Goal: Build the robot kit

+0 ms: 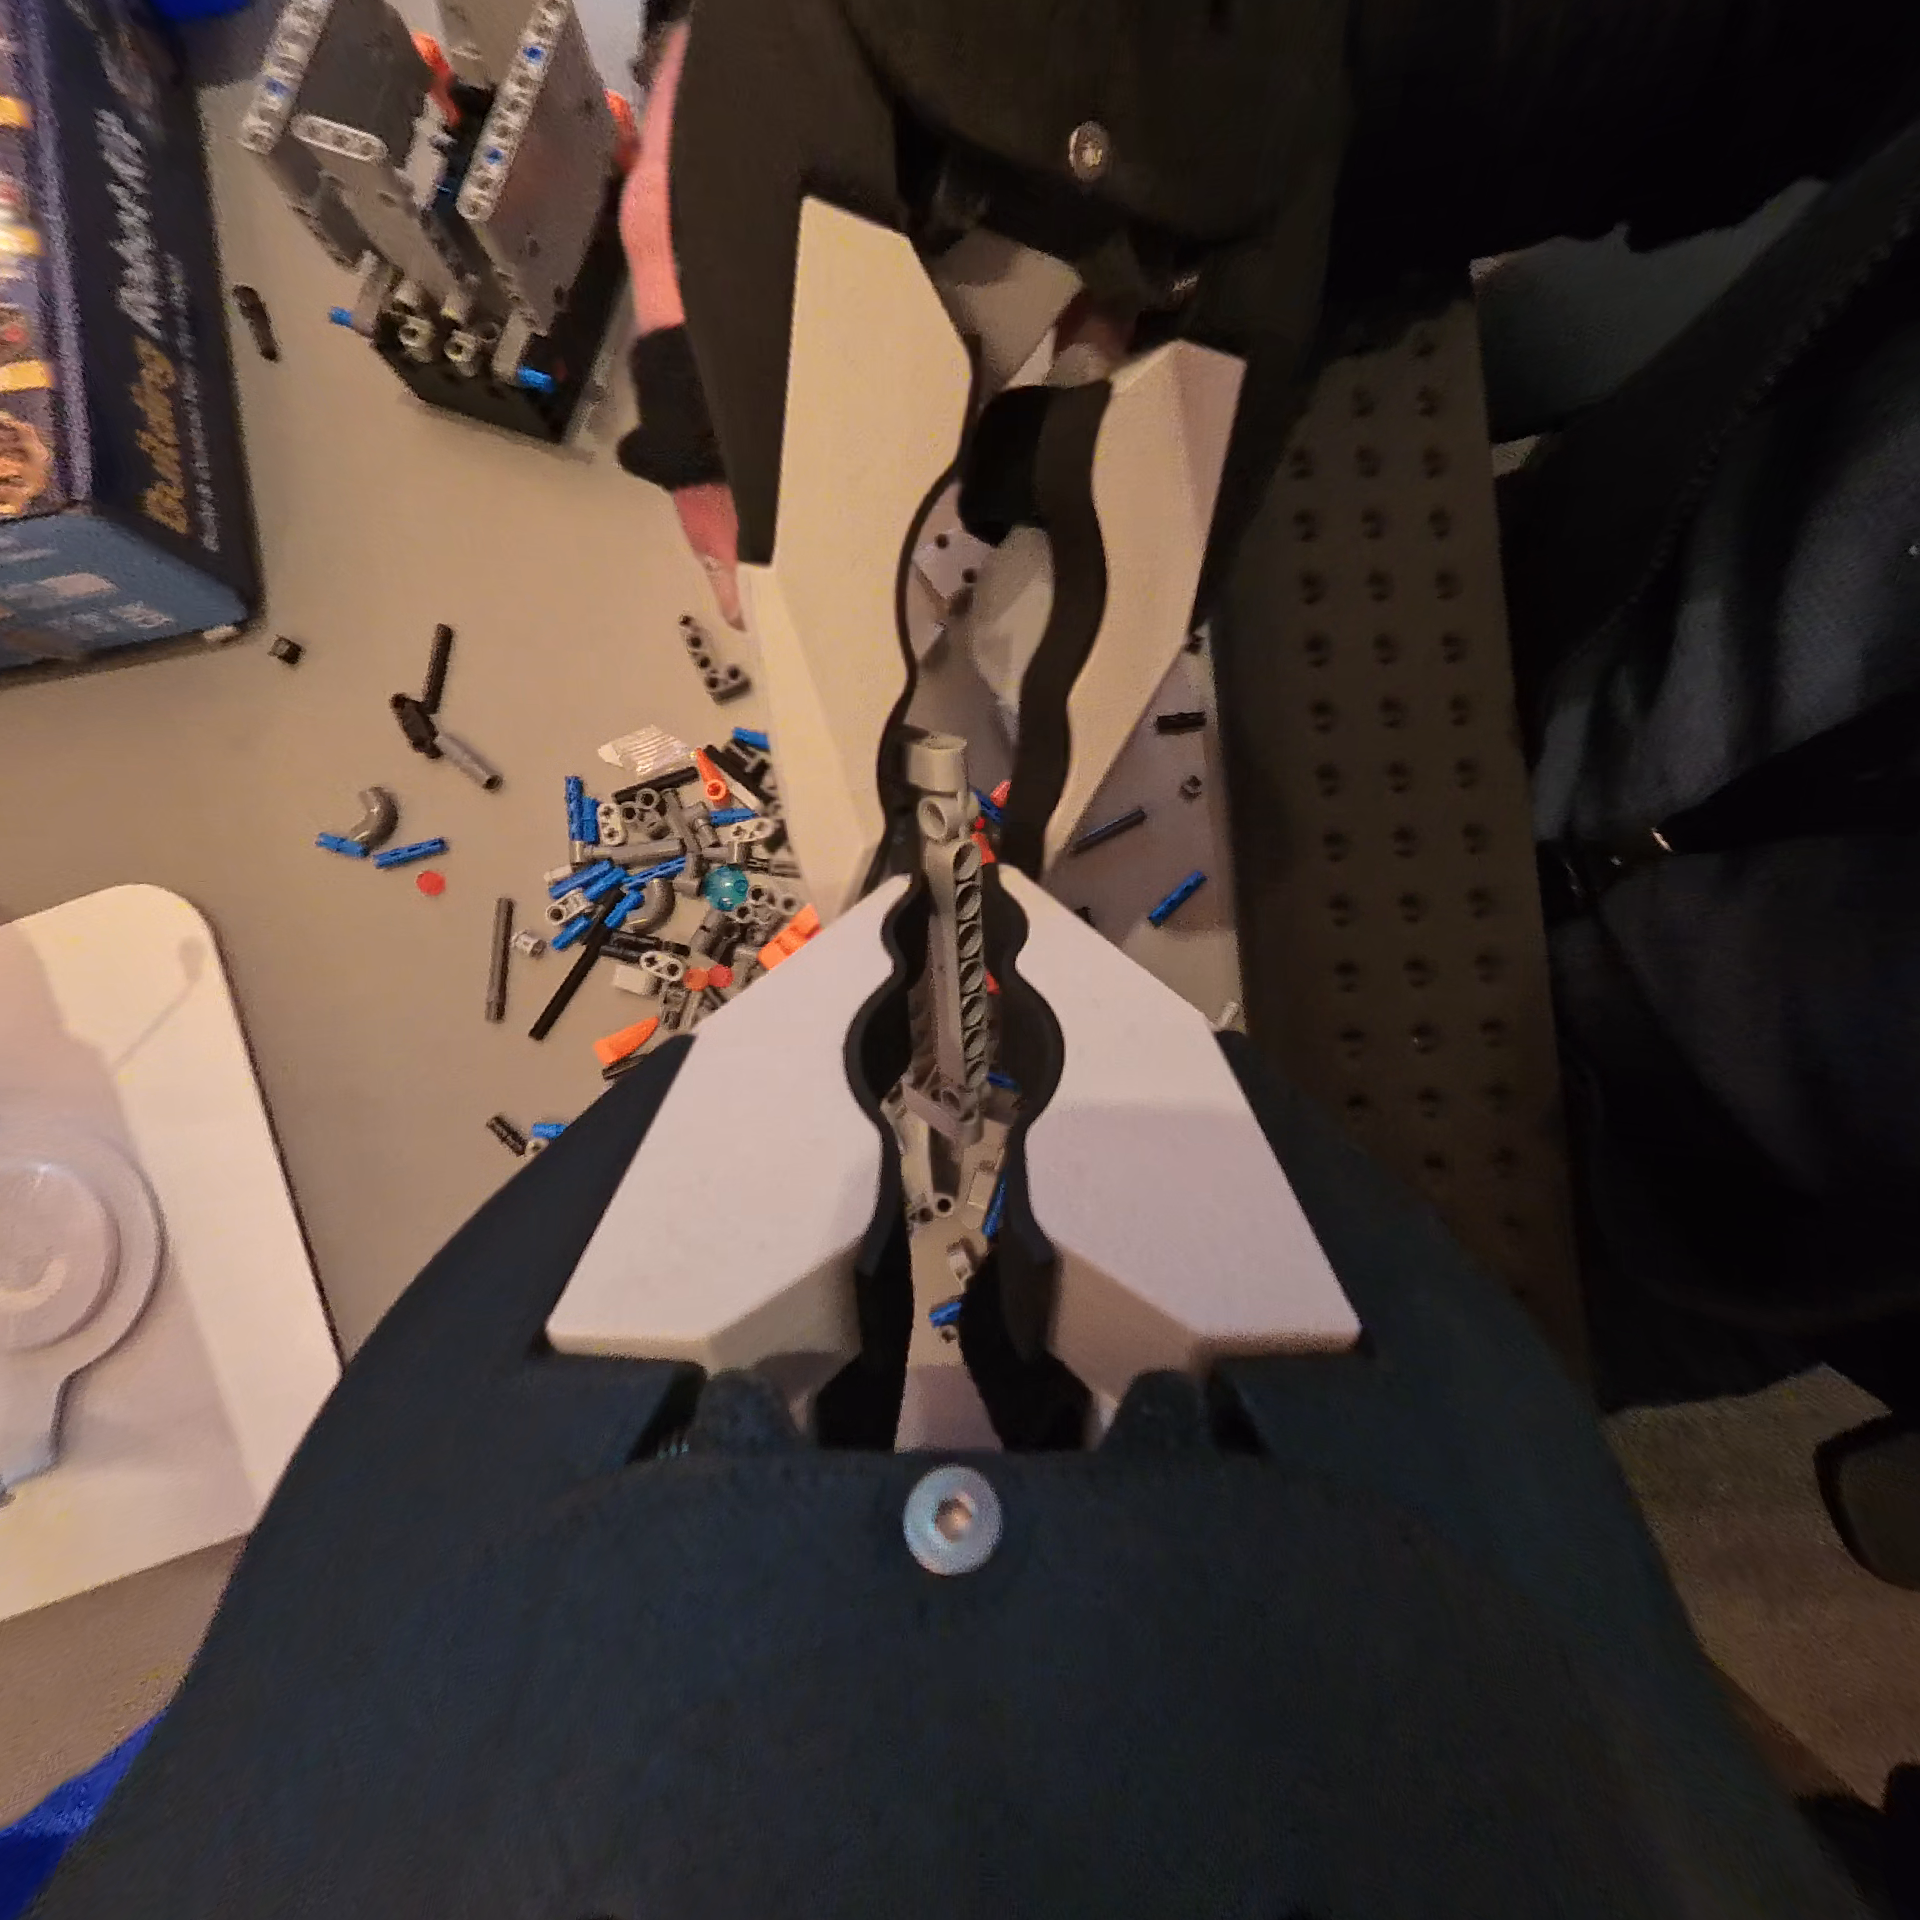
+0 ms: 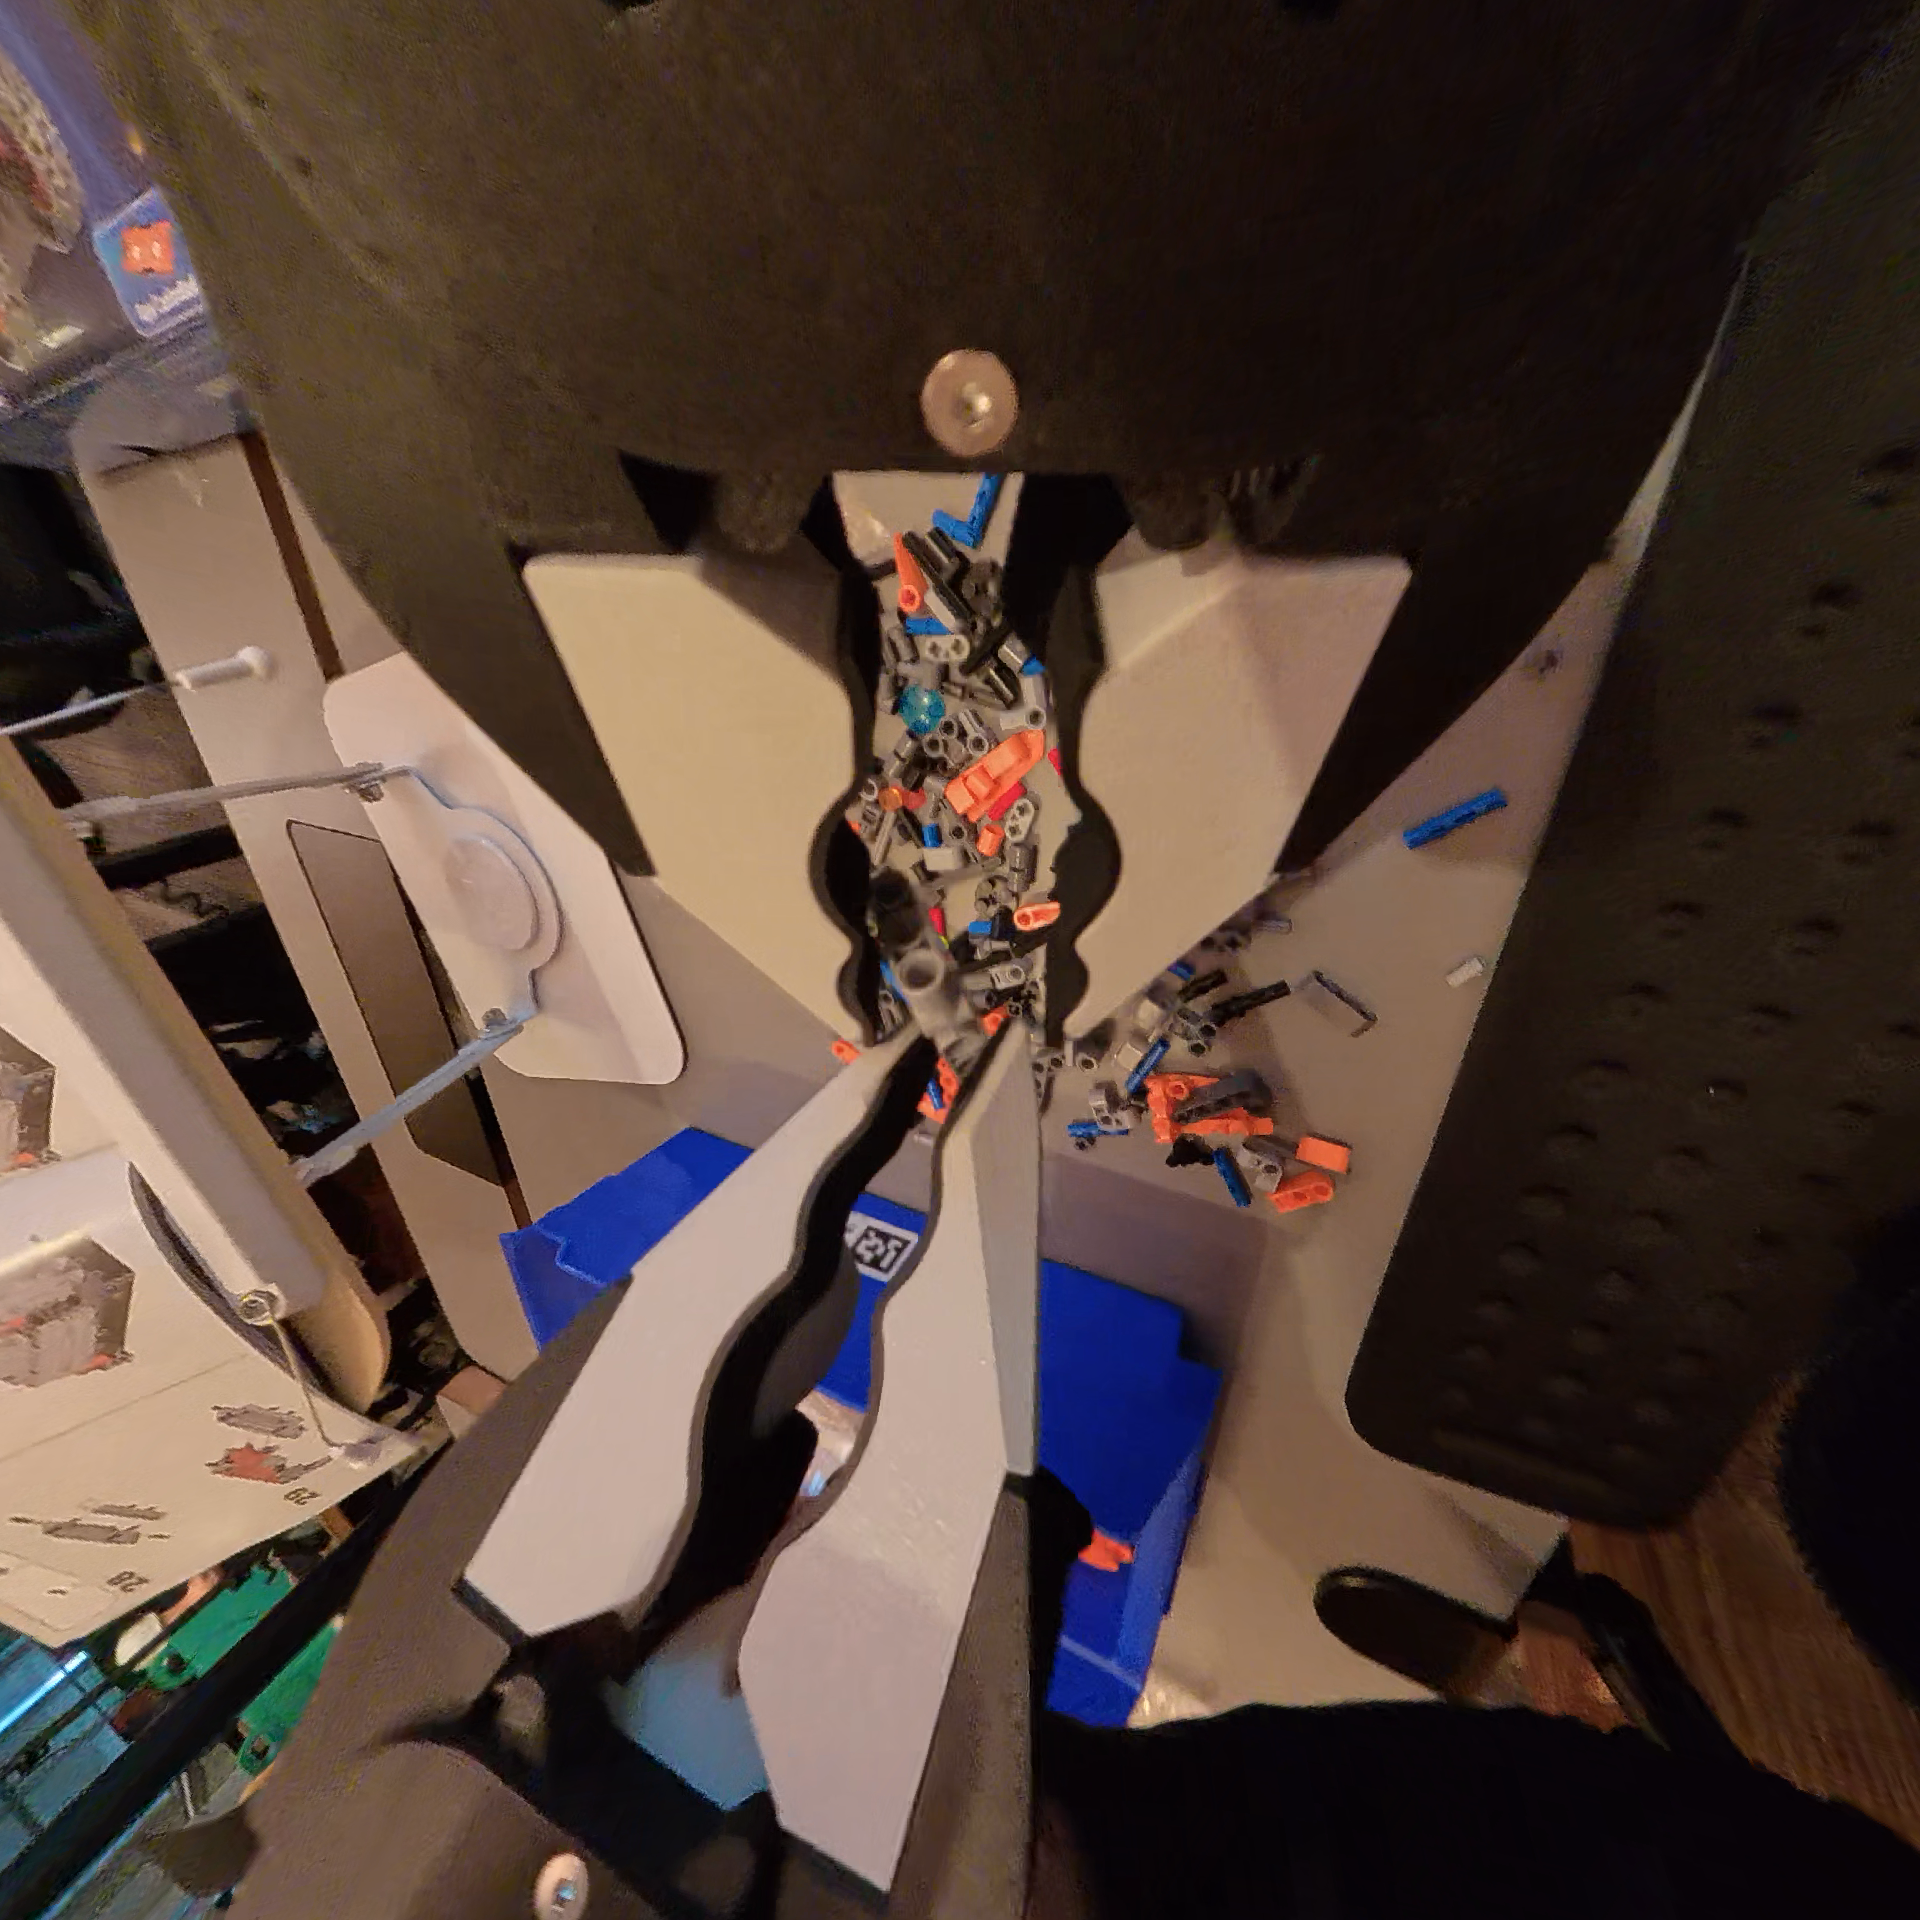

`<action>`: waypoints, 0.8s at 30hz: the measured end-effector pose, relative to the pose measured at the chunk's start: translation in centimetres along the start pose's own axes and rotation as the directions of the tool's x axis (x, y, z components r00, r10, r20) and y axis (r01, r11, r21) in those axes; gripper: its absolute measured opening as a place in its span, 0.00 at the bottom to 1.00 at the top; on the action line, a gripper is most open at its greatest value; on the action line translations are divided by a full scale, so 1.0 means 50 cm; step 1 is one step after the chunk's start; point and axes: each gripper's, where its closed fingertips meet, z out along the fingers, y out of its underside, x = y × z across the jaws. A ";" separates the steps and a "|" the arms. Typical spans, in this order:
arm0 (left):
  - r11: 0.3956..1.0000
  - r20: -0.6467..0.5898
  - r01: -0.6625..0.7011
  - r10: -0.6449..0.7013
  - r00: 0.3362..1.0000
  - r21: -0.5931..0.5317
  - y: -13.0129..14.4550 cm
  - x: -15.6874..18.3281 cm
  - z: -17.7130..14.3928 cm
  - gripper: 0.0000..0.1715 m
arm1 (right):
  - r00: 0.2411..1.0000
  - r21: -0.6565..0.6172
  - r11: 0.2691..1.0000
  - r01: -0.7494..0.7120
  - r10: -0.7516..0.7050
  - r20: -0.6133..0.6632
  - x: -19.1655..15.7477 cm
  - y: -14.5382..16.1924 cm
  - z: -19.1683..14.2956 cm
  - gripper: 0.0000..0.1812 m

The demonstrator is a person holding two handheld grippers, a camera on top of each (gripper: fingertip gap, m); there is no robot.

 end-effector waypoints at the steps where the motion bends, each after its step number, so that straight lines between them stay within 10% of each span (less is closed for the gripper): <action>1: 1.000 -0.020 -0.004 0.004 1.000 -0.012 0.003 0.002 0.006 0.04 | 1.000 -0.021 1.000 0.014 -0.014 -0.002 -0.001 0.007 0.000 0.14; 12: 0.991 -0.138 0.037 -0.019 0.990 0.126 -0.021 0.003 -0.003 0.05 | 0.996 0.036 0.996 -0.080 0.078 0.044 0.006 0.007 -0.020 0.04; 24: 0.957 0.031 0.043 -0.054 0.998 0.285 -0.041 -0.045 -0.061 0.18 | 0.964 0.155 0.952 -0.265 0.259 0.055 0.068 0.018 -0.090 0.03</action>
